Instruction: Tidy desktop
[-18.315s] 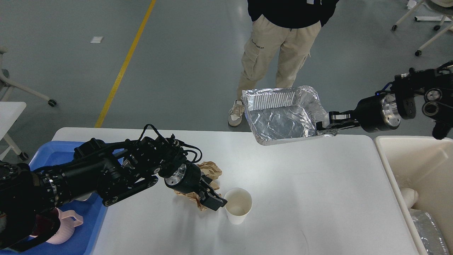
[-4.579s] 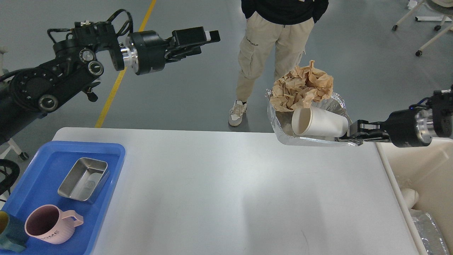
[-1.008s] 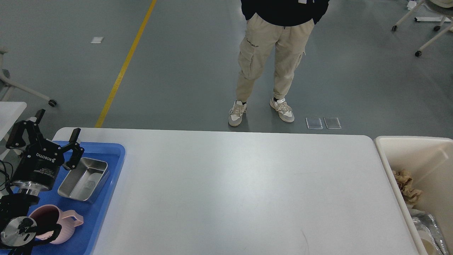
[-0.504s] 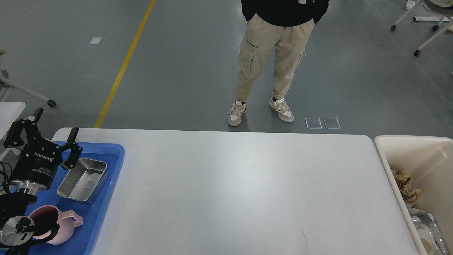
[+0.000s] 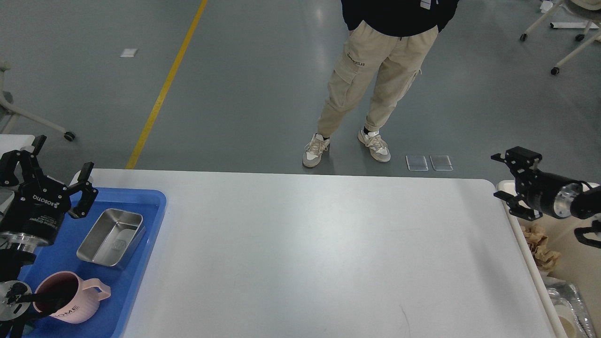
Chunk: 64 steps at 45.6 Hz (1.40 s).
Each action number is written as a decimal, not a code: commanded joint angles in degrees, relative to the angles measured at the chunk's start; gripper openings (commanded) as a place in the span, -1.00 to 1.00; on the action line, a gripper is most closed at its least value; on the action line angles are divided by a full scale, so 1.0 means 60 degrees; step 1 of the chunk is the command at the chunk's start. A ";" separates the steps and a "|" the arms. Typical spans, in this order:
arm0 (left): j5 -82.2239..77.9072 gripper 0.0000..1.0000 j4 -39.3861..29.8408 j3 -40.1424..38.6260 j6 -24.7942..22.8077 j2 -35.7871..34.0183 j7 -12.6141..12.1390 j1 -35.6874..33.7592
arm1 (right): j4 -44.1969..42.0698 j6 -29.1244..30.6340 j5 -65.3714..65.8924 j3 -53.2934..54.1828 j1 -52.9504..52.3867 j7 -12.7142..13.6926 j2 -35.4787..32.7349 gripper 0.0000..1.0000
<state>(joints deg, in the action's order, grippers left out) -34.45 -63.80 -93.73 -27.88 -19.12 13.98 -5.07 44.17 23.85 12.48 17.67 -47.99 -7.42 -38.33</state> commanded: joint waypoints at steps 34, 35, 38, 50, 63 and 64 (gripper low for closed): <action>0.0571 0.95 0.1185 -0.0097 0.0149 0.0096 -0.0059 -0.0751 | -0.0461 0.0039 -0.1861 0.9110 0.2754 -0.0082 0.5817 1.00; 0.0586 0.95 0.1229 -0.0082 0.0149 0.0111 -0.0059 -0.0795 | -0.0549 0.0039 -0.1861 0.9169 0.2827 -0.0082 0.5817 1.00; 0.0630 0.95 0.1390 -0.0082 0.0149 0.0125 -0.0059 -0.0912 | -0.0798 0.0098 -0.1861 0.9185 0.3046 -0.0067 0.5832 1.00; 0.1421 0.95 0.2108 0.0006 0.0164 0.0271 -0.0074 -0.1571 | -0.0711 0.0142 -0.1817 0.8936 0.3765 -0.0067 0.5832 1.00; 0.1435 0.95 0.2665 0.0006 0.0222 0.0623 -0.0074 -0.1997 | -0.0726 0.0098 -0.1744 0.8540 0.3750 -0.0067 0.5817 1.00; 0.1435 0.95 0.2665 0.0006 0.0222 0.0652 -0.0074 -0.1997 | -0.0711 0.0098 -0.1744 0.8525 0.3736 -0.0067 0.5803 1.00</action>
<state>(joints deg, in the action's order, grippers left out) -25.85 -48.39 -93.69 -26.83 -16.38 13.52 -16.46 39.91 24.69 1.95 69.20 -25.33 -7.82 -3.42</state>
